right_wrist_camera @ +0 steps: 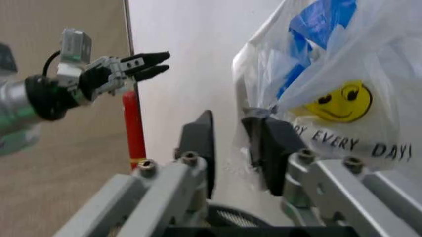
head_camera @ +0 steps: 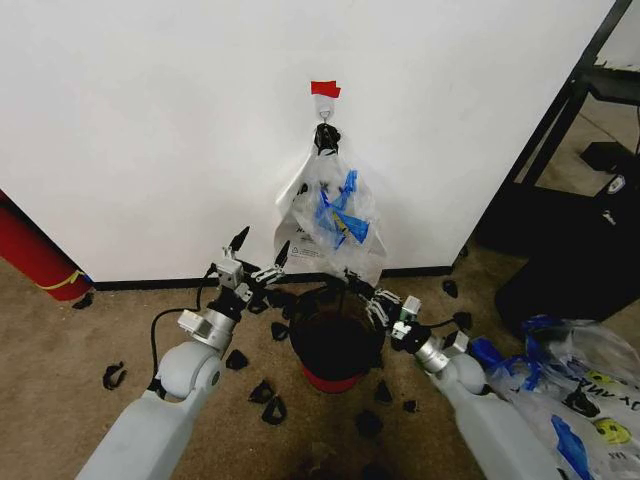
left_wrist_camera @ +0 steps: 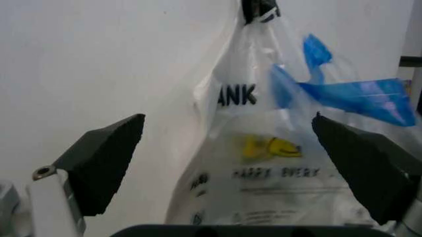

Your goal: Pick up the garbage bag from the wall and place it over the trash bin.

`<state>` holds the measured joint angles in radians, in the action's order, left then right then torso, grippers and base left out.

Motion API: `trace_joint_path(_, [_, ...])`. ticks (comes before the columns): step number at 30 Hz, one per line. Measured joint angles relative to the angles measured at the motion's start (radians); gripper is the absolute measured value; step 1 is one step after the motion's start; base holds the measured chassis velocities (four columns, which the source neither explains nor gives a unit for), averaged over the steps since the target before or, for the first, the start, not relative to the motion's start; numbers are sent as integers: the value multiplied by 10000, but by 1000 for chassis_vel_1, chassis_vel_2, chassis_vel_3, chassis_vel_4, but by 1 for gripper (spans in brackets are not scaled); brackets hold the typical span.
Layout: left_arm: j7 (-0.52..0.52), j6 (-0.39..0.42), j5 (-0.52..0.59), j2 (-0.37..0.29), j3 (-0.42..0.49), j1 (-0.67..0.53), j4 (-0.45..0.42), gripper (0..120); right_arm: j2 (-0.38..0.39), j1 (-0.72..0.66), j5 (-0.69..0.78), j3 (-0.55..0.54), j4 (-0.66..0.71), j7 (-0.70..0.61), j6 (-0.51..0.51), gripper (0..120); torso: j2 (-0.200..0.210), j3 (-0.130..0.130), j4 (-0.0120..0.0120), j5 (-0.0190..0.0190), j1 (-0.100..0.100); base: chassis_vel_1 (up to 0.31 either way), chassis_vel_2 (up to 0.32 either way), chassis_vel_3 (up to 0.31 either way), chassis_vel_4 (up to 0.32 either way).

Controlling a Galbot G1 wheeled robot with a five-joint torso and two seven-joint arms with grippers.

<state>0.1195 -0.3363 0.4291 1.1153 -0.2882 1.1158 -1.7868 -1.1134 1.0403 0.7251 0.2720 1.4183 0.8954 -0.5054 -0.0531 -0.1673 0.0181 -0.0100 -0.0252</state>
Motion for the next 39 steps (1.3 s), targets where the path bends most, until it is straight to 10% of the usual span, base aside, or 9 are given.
trace_joint_path(16, [-16, 2, -31, -108, -562, 710, -399, 100, 1796, 1274, -1022, 517, 1793, -828, 301, 79, -1, 1, 3, 0, 0, 0, 0, 0, 0])
trace_joint_path(22, [-31, -17, -61, -104, -822, 1030, -535, 100, 1115, -307, -3891, -320, 1933, -5379, -472, 99, -1, 0, -4, 0, 0, 0, 0, 0, 0])
trace_joint_path(39, [-175, -58, -347, 180, -1125, 1477, -732, 100, 1593, -4626, -8144, -2879, 1546, -4811, 1974, 100, 0, -1, 0, -1, -1, 0, 0, 0, 0])
